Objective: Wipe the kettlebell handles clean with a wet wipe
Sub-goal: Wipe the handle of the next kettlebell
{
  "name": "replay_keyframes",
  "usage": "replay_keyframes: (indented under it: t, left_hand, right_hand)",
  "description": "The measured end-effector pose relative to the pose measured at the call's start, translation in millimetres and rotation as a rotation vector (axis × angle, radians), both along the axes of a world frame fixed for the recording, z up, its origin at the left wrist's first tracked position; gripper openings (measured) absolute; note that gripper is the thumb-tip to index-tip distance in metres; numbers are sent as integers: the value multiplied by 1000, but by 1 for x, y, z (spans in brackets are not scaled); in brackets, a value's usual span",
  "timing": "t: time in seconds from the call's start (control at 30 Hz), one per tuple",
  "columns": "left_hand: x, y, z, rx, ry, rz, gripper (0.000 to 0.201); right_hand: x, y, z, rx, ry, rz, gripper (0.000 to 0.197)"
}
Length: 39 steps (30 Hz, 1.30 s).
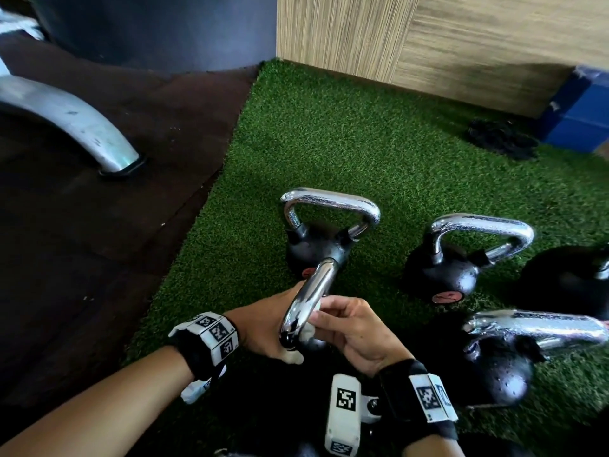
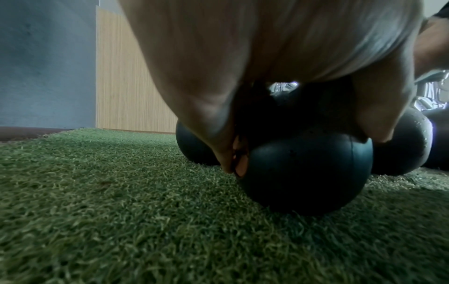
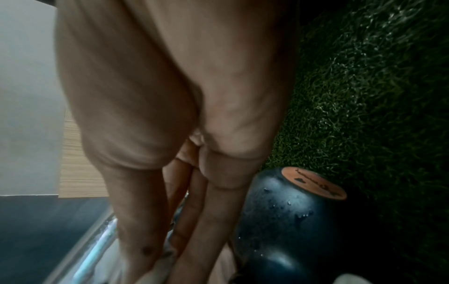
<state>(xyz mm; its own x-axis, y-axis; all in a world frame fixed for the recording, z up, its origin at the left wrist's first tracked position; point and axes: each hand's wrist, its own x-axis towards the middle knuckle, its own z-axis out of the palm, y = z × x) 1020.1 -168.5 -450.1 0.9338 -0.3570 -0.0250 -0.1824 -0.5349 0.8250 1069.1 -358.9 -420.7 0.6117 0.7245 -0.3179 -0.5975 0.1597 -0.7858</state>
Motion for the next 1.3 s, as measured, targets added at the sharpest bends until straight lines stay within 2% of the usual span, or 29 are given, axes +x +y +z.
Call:
replay_keyframes:
  t: [0.1,0.17,0.27,0.37,0.47,0.57,0.67,0.83,1.03,1.17,1.3]
  left_hand:
    - [-2,-1,-2,-17,-21,9,89]
    - [-2,-1,-1,-14,-50,12,92]
    - [-2,0,2,-6,-93,-19,104]
    - [0,-1,0,7,-61,-39,110]
    - [0,1,-6,-46,45,12,97]
    - [1,3,-11,-56,72,19,93]
    - [-1,0,-6,-60,-15,-2,98]
    - [-3,-2,-3,-57,-141,-38,117]
    - [-5,-5,0,-57,-207,-55,126]
    - [-5,-9,4,-46,-305,-75,117]
    - [-3,-9,7,-47,-275,-81,115]
  right_hand:
    - [2,6,-4,2,36,-173,23]
    - [6,5,-6,-12,43,-283,29]
    - [7,2,-3,-59,-32,-261,27]
    - [6,8,-1,-238,-298,-278,34]
    - [7,14,-3,-511,-596,-438,20]
    - [7,14,-4,-642,-718,-509,21]
    - [2,15,-1,-690,-801,-516,21]
    - [6,18,-1,-754,-780,-641,18]
    - [8,22,0,-844,-690,-666,19]
    - [10,25,2,-903,-654,-677,17]
    - [17,25,5,-985,-608,-564,18]
